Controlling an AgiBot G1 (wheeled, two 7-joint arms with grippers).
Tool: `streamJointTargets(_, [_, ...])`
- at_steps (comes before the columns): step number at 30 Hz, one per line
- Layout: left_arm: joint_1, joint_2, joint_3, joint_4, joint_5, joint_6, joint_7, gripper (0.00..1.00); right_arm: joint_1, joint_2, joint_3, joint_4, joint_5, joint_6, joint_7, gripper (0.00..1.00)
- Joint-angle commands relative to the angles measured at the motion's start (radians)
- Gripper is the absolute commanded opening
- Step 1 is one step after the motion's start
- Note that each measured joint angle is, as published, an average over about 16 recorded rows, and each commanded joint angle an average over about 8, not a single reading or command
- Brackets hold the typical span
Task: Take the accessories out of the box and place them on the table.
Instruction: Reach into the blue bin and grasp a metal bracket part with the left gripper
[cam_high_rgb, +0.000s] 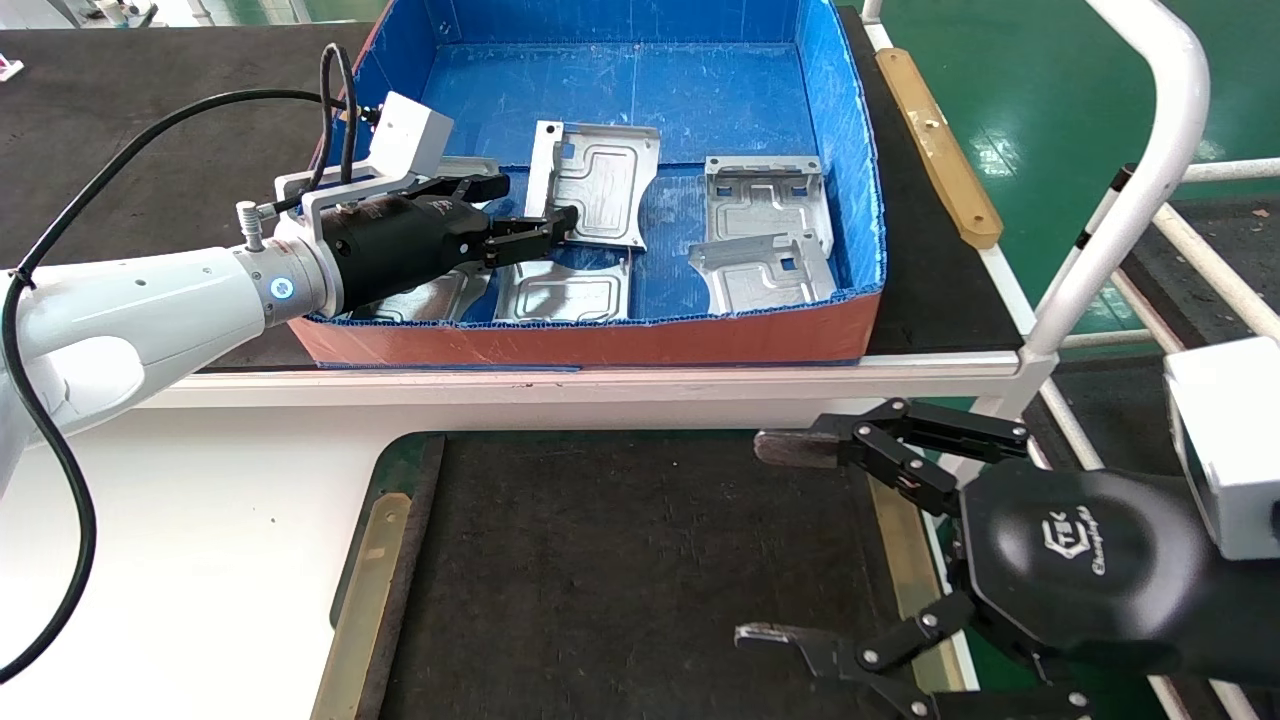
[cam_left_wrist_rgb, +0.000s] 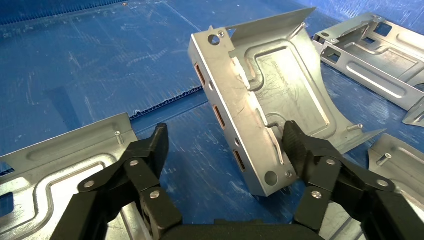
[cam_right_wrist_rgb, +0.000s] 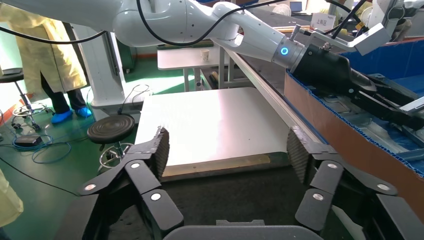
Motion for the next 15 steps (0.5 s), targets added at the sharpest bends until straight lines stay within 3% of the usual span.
streamJointTargets(1, [0.000,0.000,0.000,-0.001,0.000,0.000,0.000,0.00,0.000,0.000,0.000,0.000,0.000,0.000,0.000,0.00])
streamJointTargets(15, [0.000,-0.005,-0.003,-0.011,-0.008,0.004,0.001,0.00,0.000,0.000,0.000,0.000,0.000,0.000,0.000,0.00])
